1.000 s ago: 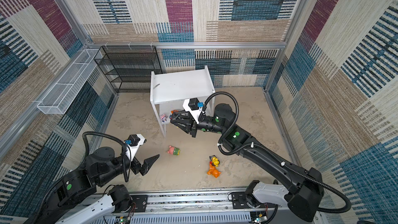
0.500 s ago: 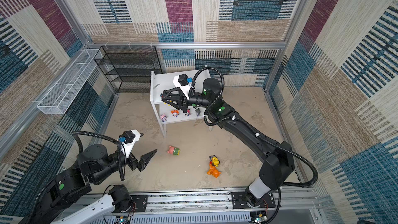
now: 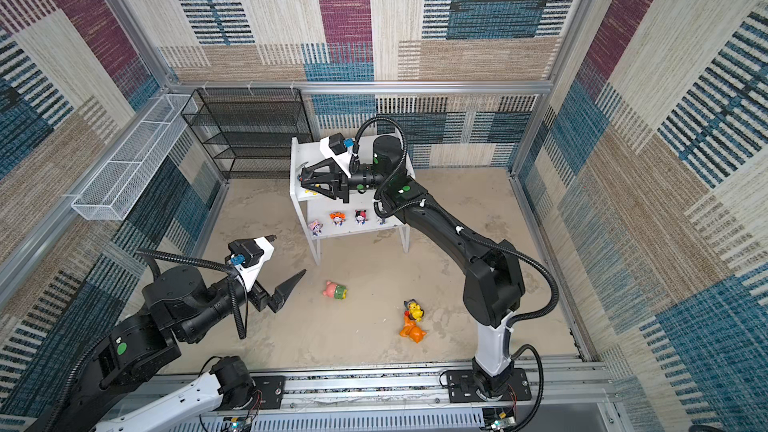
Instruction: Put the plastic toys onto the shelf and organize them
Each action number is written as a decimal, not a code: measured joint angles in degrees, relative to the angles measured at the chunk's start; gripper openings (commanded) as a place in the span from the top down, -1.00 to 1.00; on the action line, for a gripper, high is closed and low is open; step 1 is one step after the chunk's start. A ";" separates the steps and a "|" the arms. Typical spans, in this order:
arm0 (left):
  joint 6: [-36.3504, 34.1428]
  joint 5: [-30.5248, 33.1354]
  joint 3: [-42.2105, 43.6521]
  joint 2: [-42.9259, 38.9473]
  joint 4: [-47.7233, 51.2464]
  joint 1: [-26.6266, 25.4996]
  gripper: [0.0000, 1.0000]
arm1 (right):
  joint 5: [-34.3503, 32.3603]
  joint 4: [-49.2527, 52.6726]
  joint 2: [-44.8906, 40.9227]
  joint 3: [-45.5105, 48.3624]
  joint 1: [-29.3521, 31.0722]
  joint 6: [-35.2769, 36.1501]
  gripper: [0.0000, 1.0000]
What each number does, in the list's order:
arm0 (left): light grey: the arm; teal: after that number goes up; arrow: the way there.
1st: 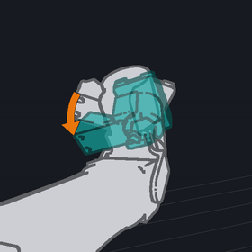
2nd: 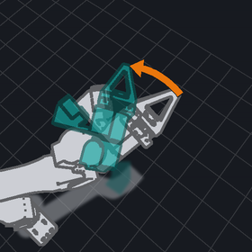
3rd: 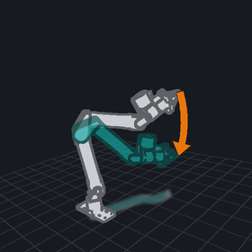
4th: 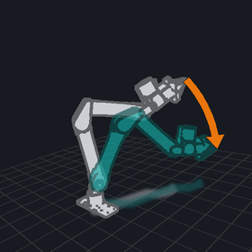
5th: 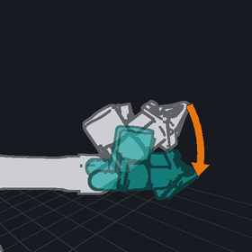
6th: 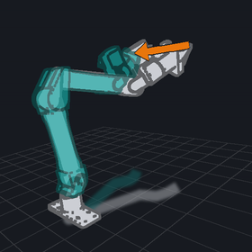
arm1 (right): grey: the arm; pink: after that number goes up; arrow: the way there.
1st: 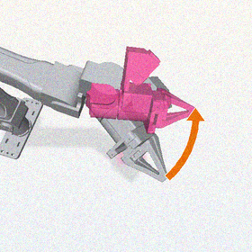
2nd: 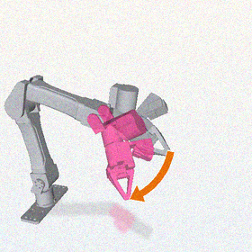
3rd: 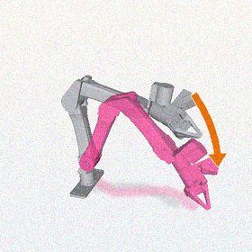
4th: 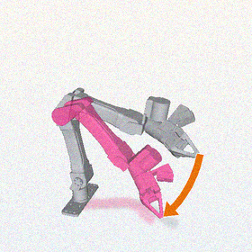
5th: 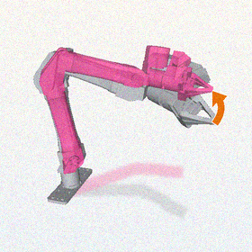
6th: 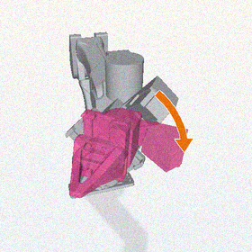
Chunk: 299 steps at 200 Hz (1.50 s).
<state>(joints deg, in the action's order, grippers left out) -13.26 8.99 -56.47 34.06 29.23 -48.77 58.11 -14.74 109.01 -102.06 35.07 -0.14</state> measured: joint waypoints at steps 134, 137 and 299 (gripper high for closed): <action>-0.35 -0.42 1.68 -2.23 -1.38 0.37 -0.98 | 1.31 2.56 4.17 -4.31 -0.39 0.42 0.36; -0.35 -0.42 1.70 -2.27 -1.44 0.37 -0.98 | 1.31 2.56 4.20 -4.35 -0.42 0.42 0.35; -0.35 -1.79 2.54 -3.52 -1.84 0.42 -0.98 | 0.20 7.32 5.75 -9.03 -1.03 2.40 0.02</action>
<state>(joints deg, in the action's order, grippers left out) -13.61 7.20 -53.93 30.55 27.40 -48.36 58.30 -7.42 114.76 -111.09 34.04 2.26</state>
